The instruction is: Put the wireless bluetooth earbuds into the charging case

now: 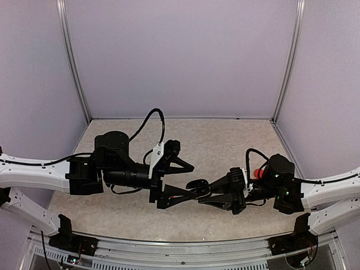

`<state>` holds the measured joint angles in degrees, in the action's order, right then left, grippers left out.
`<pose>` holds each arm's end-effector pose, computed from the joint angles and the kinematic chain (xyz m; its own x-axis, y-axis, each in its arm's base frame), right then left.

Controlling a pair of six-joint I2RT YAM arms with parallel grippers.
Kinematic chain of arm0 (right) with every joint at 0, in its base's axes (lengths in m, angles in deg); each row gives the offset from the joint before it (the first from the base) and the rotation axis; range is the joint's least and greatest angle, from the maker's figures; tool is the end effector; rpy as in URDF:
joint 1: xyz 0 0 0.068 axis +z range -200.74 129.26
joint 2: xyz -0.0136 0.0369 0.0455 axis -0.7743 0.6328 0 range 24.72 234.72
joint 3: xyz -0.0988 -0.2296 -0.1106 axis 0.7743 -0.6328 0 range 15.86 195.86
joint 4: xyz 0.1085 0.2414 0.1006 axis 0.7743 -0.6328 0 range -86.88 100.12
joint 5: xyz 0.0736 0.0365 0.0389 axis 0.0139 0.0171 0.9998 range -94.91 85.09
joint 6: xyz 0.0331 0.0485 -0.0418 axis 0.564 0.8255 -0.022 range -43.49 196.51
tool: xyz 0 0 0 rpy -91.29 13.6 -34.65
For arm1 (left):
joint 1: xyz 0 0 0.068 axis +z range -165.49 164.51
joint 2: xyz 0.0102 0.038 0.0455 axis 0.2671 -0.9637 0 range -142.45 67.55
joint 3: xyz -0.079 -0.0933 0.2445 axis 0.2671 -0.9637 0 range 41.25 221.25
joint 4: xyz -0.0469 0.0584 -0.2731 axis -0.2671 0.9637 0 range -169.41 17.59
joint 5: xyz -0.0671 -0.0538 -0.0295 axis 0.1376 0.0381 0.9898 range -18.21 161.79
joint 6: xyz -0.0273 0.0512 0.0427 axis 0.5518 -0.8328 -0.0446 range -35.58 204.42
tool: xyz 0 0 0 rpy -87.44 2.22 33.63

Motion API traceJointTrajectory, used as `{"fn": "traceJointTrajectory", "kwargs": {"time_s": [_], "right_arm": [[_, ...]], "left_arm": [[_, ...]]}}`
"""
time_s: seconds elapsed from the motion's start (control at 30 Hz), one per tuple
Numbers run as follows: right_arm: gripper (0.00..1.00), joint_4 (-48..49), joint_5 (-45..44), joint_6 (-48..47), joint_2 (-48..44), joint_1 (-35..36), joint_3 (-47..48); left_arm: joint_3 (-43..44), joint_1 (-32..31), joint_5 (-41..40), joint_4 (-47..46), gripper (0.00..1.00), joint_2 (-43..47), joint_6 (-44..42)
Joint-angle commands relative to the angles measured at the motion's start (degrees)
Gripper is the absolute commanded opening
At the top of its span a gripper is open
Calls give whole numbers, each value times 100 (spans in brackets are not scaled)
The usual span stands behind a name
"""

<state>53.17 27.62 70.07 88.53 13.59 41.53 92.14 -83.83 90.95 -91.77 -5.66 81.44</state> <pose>0.0903 0.2616 0.2432 0.1480 0.0897 -0.9849 -0.9816 -0.1083 -0.1574 0.1083 -0.3257 0.2980 -0.0119 0.1629 -0.9866 0.9992 0.0398 -0.0055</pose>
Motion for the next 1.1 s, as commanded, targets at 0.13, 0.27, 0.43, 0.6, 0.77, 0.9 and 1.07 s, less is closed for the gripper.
{"fn": "traceJointTrajectory", "kwargs": {"time_s": [0.13, 0.27, 0.43, 0.6, 0.77, 0.9, 1.07], "right_arm": [[0, 96, -166, -33, -278, 114, 102], [0, 111, -323, -3, -306, 108, 61], [0, 116, -387, 44, -317, 107, 61], [0, 112, -363, 89, -320, 110, 87], [0, 112, -353, 116, -322, 103, 105], [0, 129, -376, 138, -350, 108, 88], [0, 147, -429, 143, -371, 100, 53]], "left_arm": [[254, -59, -245, 141, 85, 80, -139], [67, -135, -52, -80, 88, 259, -258], [-71, -129, 50, -137, 88, 447, -339], [-53, -136, 67, -57, 88, 440, -415], [131, -224, 26, 129, 88, 272, -540], [246, -371, -3, 277, 88, 139, -664], [276, -517, -5, 292, 85, 148, -830]]}}
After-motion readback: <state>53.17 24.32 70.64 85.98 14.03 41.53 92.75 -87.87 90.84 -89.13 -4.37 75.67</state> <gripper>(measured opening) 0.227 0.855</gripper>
